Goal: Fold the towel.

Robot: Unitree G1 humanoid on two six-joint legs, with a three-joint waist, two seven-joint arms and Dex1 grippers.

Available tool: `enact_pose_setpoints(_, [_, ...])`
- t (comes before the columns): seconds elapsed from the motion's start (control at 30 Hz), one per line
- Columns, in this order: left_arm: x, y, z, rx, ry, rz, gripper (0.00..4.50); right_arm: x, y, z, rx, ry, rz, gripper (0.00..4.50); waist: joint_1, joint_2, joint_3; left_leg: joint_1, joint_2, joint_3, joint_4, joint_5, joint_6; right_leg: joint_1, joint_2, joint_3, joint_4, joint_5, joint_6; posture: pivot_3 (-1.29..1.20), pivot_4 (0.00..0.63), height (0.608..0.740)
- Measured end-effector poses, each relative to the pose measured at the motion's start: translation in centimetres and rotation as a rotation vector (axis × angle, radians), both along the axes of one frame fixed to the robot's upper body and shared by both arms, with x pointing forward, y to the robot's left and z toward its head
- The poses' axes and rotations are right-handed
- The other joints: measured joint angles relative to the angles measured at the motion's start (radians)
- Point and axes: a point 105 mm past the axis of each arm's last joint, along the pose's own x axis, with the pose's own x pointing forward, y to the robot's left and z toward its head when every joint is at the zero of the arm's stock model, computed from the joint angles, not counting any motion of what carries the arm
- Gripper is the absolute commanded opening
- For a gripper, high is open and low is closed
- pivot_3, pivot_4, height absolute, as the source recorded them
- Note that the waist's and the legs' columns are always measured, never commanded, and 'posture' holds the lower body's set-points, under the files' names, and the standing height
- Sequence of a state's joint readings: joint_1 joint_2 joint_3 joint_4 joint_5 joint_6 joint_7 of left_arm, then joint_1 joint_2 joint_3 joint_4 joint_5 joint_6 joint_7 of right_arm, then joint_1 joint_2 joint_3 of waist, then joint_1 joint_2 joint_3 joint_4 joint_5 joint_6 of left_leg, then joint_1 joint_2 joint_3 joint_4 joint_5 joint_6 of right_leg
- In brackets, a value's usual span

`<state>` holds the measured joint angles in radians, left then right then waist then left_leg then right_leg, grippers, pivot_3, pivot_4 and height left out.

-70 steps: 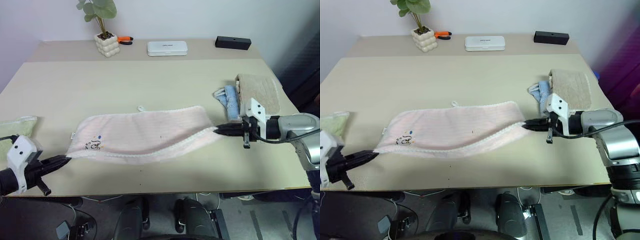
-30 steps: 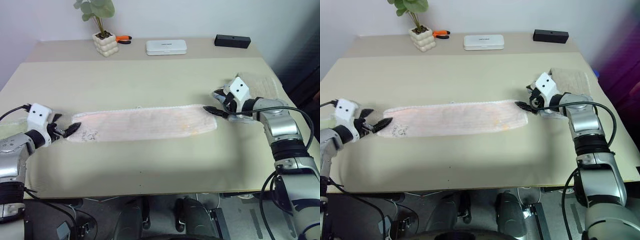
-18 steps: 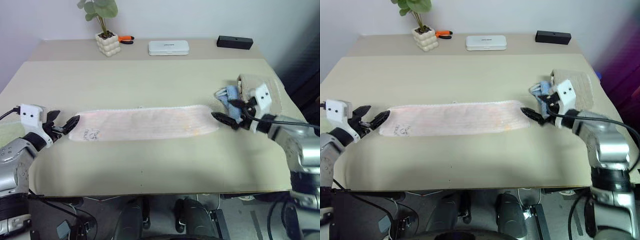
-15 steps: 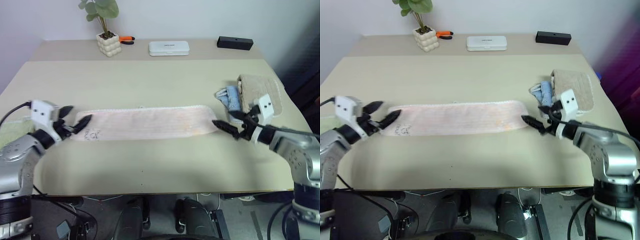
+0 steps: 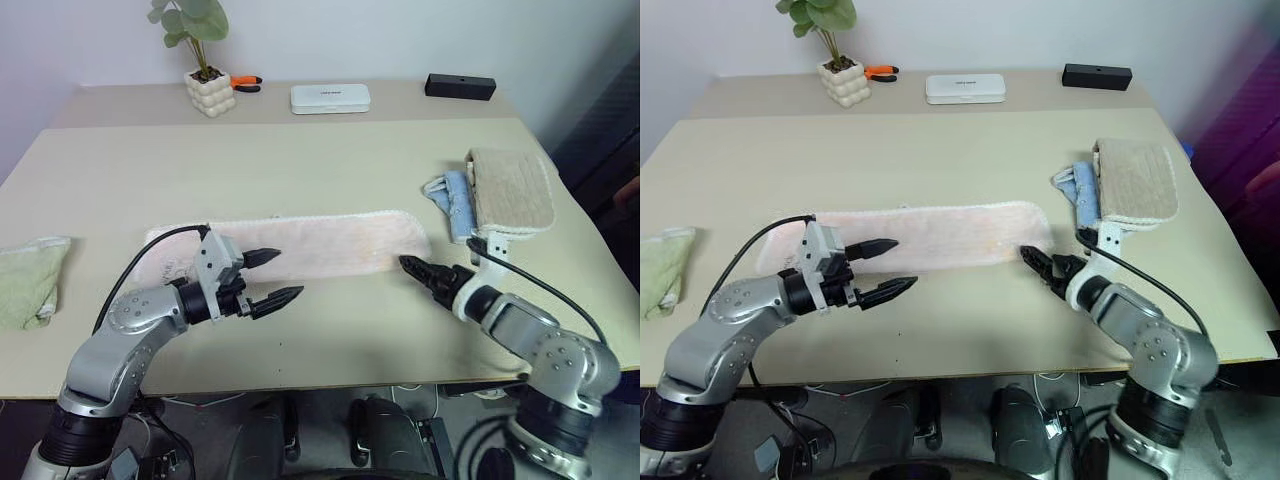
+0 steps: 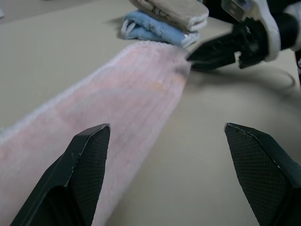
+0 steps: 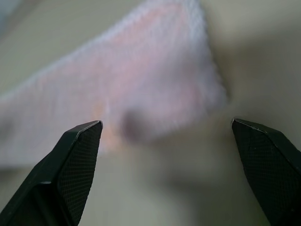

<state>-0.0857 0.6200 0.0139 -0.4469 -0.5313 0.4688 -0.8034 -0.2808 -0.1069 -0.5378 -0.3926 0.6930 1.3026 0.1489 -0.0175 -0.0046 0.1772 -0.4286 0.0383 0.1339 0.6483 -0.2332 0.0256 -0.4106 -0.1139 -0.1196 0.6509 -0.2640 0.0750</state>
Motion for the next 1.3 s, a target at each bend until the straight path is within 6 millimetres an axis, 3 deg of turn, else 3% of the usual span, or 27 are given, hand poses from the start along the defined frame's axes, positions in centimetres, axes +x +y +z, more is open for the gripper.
enact_pose_setpoints(0.07, [-0.2,0.1,-0.3,0.007,0.009,0.005,3.99,0.9,0.4,0.1,0.057,0.005,-0.032,4.47,-0.001,0.0,0.0,0.0,0.0,0.0,0.0,0.0,0.0,0.0,0.0,0.0,-0.001,0.0,0.0,0.0,0.15,0.74])
enact_pose_setpoints(0.17, [-0.4,0.1,-0.6,0.014,0.013,0.013,3.99,2.0,0.3,0.1,0.119,0.019,-0.082,3.64,-0.002,0.0,-0.001,0.0,0.0,0.0,0.0,0.0,0.0,0.001,0.0,0.0,-0.001,0.0,0.0,0.0,0.15,0.74])
enact_pose_setpoints(0.4, [-1.0,0.3,-1.3,0.017,0.031,0.033,3.99,2.7,-0.4,-0.6,0.157,0.059,-0.136,0.03,-0.002,0.0,0.0,0.0,0.0,0.0,-0.001,0.0,0.0,0.0,0.0,0.0,-0.001,0.0,0.0,0.0,0.15,0.74])
enact_pose_setpoints(0.57, [-0.9,0.2,-1.3,0.011,0.027,0.051,3.99,2.7,-1.5,0.2,0.109,0.035,-0.137,0.03,0.003,0.001,0.0,-0.001,-0.001,0.0,-0.001,-0.001,0.002,0.0,-0.002,0.0,-0.002,0.0,0.0,0.0,0.15,0.74])
enact_pose_setpoints(0.77, [-0.8,1.0,-2.2,0.052,0.035,0.084,3.99,1.7,-5.8,4.1,-0.152,-0.102,-0.102,0.03,0.004,0.001,0.001,-0.001,-0.003,0.001,-0.001,-0.002,0.004,0.0,-0.004,0.0,-0.003,-0.001,0.001,0.0,0.15,0.74])
enact_pose_setpoints(0.83, [-0.7,1.4,-2.6,0.06,0.047,0.095,3.99,1.6,-6.0,5.7,-0.243,-0.163,-0.052,0.03,0.0,0.002,0.001,-0.001,-0.002,0.001,-0.001,-0.002,0.004,-0.001,-0.004,0.0,-0.003,-0.001,0.001,0.0,0.15,0.74])
enact_pose_setpoints(0.9, [-0.7,1.5,-2.5,0.064,0.039,0.099,3.99,1.4,-4.8,7.1,-0.327,-0.229,0.041,0.03,-0.003,0.002,0.001,-0.001,-0.001,0.001,-0.002,-0.002,0.004,-0.001,-0.003,0.0,-0.003,-0.001,0.001,0.0,0.15,0.74])
enact_pose_setpoints(1.03, [-0.5,1.8,-2.5,0.073,0.028,0.112,3.99,0.4,0.3,8.0,-0.44,-0.346,0.307,0.03,0.002,0.002,0.001,-0.001,-0.001,0.001,-0.002,-0.003,0.004,-0.001,-0.003,0.0,-0.004,-0.001,0.001,0.0,0.15,0.74])
enact_pose_setpoints(1.23, [-0.3,2.4,-2.2,0.074,0.013,0.147,3.99,0.2,8.3,4.8,-0.6,-0.383,0.608,0.03,0.003,0.001,0.001,-0.002,-0.001,0.001,-0.001,-0.003,0.004,-0.002,-0.004,0.0,-0.004,-0.001,0.001,0.0,0.15,0.74])
enact_pose_setpoints(1.3, [-0.2,2.3,-2.1,0.071,0.007,0.154,3.99,0.5,9.4,3.5,-0.649,-0.373,0.637,0.03,0.006,0.001,0.001,-0.004,-0.002,0.001,-0.001,-0.003,0.004,-0.003,-0.004,0.0,-0.004,-0.001,0.001,0.0,0.15,0.74])
